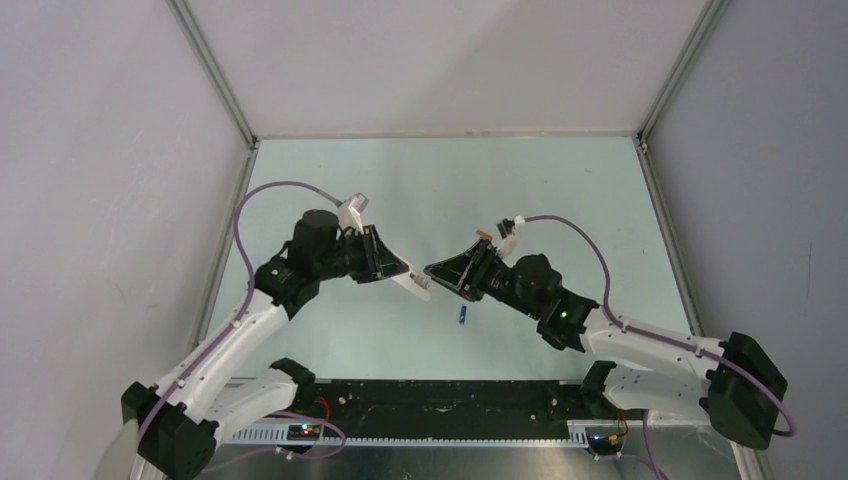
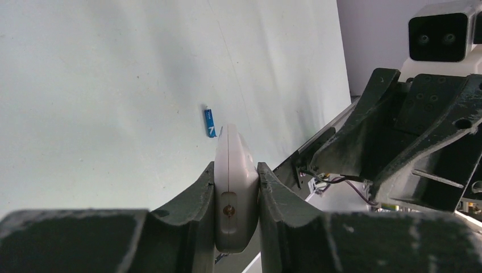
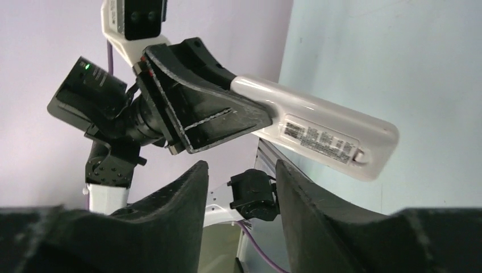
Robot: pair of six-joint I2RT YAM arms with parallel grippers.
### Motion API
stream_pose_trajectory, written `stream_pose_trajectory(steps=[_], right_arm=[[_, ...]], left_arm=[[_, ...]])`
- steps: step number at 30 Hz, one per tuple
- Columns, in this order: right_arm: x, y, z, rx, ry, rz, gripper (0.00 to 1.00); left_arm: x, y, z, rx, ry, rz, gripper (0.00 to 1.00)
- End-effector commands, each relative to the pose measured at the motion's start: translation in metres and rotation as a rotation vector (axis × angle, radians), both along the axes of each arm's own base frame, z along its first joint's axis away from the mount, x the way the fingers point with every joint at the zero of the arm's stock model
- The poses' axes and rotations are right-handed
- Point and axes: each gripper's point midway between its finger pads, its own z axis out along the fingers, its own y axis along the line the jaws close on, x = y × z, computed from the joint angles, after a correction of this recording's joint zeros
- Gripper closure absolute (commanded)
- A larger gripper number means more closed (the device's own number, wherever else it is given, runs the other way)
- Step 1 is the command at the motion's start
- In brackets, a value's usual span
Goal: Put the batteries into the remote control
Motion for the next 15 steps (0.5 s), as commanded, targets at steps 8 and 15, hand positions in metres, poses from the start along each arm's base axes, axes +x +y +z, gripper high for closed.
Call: stream_pose_trajectory(steps=[8,15], right_arm=[[0.000,-0.009,-0.015,-0.084,0.099,-0.060,0.56],[0.003,-0.004,-0.018,-0.081,0.102,-0.055,0.67]], left_arm=[[0.002,-0.003,0.036,-0.049,-0.117,-0.020,1.00],[-0.003,-0.004,0.043,-0.073,-0.124,-0.034,1.00]])
